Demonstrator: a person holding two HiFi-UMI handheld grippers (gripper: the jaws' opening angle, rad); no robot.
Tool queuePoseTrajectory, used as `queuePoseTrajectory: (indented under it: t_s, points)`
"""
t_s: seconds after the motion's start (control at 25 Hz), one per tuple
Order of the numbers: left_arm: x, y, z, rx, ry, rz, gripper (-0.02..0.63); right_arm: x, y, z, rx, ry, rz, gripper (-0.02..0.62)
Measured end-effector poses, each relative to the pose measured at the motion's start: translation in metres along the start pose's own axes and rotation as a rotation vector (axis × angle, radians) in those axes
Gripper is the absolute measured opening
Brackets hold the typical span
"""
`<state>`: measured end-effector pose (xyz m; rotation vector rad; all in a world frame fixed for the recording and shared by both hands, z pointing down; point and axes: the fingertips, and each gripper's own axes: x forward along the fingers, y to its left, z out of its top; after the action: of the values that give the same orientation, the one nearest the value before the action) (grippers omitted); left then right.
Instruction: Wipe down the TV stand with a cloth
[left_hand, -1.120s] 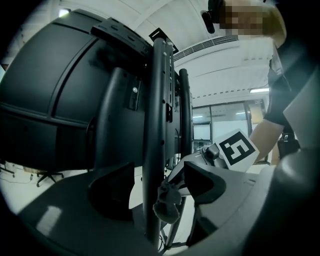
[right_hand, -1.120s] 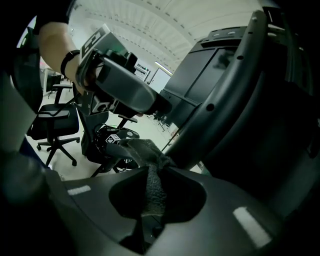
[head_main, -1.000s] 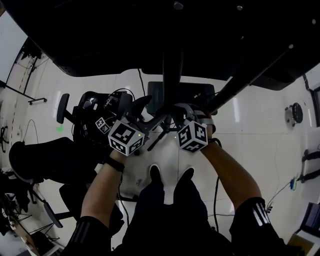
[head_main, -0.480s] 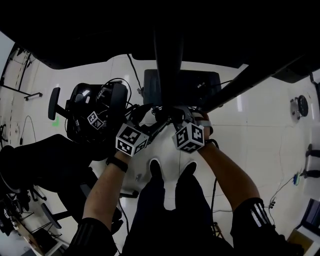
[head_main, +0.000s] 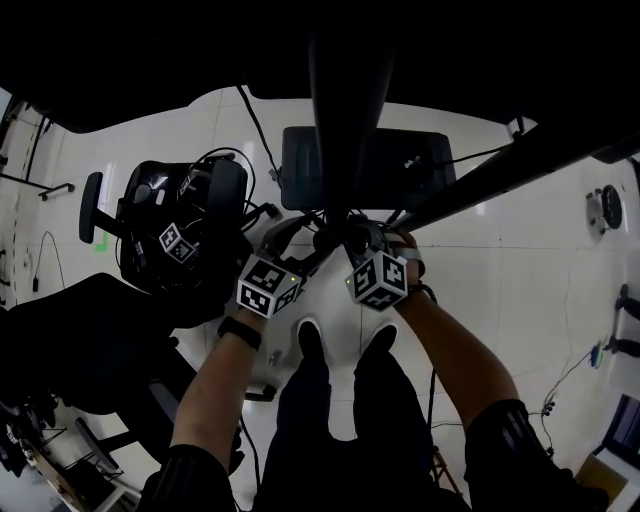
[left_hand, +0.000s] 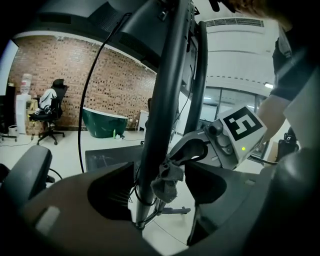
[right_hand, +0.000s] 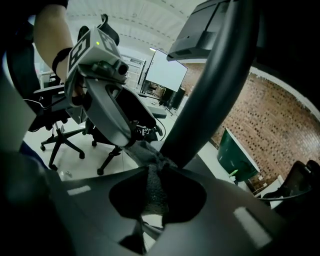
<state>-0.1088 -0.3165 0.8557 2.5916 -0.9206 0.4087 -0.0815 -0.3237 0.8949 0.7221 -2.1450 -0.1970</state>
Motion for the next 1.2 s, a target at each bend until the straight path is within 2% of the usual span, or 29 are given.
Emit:
queuePoseTrajectory:
  t_s: [0.28,0.52,0.68,0.92,1.2]
  points:
    - [0.013,0.003,-0.029,-0.026,0.025,-0.005,0.347,0.033,0.020,-0.030,0.010,0.043,0.016,0.040]
    - [0.002,-0.013,-0.012,-0.005,0.009,-0.012,0.347,0.004,0.017,-0.014,0.076,-0.019,0.004,0.040]
    - [-0.026,-0.043,0.036,-0.001,-0.067,-0.023,0.347,-0.053,0.002,0.021,0.107,-0.097,-0.032,0.040]
    - [-0.061,-0.099,0.136,0.070,-0.156,-0.071,0.347,-0.169,-0.057,0.083,0.113,-0.234,-0.169,0.040]
    - [-0.094,-0.169,0.284,0.247,-0.312,-0.119,0.347,-0.320,-0.141,0.174,0.063,-0.386,-0.341,0.040]
